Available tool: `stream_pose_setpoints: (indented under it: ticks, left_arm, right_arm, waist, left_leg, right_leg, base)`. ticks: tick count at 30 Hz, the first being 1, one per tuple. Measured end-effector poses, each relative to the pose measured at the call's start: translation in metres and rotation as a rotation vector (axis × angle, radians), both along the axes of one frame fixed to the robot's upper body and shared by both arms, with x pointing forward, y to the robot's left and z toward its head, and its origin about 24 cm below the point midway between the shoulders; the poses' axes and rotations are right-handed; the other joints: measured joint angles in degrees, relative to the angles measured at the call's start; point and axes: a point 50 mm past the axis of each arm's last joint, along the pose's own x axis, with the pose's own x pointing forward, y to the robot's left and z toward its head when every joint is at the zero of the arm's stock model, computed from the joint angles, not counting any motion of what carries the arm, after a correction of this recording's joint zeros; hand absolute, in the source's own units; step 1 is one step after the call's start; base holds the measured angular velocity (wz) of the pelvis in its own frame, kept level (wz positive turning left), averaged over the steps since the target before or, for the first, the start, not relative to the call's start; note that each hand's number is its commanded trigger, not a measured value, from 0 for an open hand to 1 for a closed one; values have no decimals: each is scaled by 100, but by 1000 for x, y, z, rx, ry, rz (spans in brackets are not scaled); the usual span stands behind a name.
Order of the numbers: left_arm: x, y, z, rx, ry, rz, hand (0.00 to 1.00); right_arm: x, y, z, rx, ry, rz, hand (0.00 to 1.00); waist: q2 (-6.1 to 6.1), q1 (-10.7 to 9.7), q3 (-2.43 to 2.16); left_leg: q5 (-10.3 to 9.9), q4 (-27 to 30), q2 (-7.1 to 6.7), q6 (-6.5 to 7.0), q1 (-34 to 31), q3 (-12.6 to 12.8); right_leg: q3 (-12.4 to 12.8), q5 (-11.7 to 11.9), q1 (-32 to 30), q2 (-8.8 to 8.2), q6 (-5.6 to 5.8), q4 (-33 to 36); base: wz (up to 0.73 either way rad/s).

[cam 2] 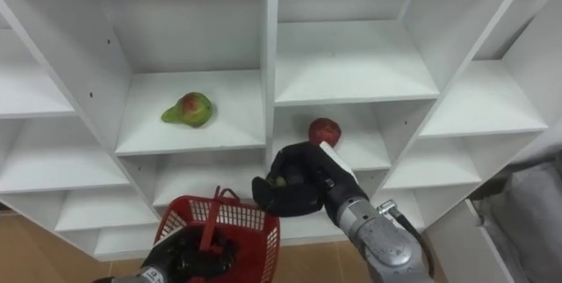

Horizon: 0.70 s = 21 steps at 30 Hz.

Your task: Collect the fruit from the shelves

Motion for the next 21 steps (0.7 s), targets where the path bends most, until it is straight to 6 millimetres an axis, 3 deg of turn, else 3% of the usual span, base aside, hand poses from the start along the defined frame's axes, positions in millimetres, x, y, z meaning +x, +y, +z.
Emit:
stream_pose_setpoints:
  ticks: [6, 12, 21]
  left_arm:
    - [1, 1, 0, 2, -2, 0, 100]
    - [1, -3, 1, -6, -4, -9, 100]
    - [2, -5, 1, -19, -6, -7, 100]
  right_arm:
    - [-2, 0, -10, 114, 71, -36, 100]
    - [-11, 1, -32, 157, 186, -60, 100]
    - [-14, 0, -40, 181, 227, -79, 100]
  waist:
    - [-6, 65, 25]
    - [1, 147, 45]
    - [56, 153, 73]
  left_leg:
    - [0, 0, 1, -1, -29, -3]
    - [0, 7, -6, 0, -20, -24]
    - [0, 8, -7, -1, -45, -59]
  right_leg:
    - [0, 0, -14, 2, 0, 0]
    - [0, 0, -21, -2, 0, -4]
    - [-7, 0, -35, -2, 0, -4]
  base:
    - [0]
    - [0]
    - [0]
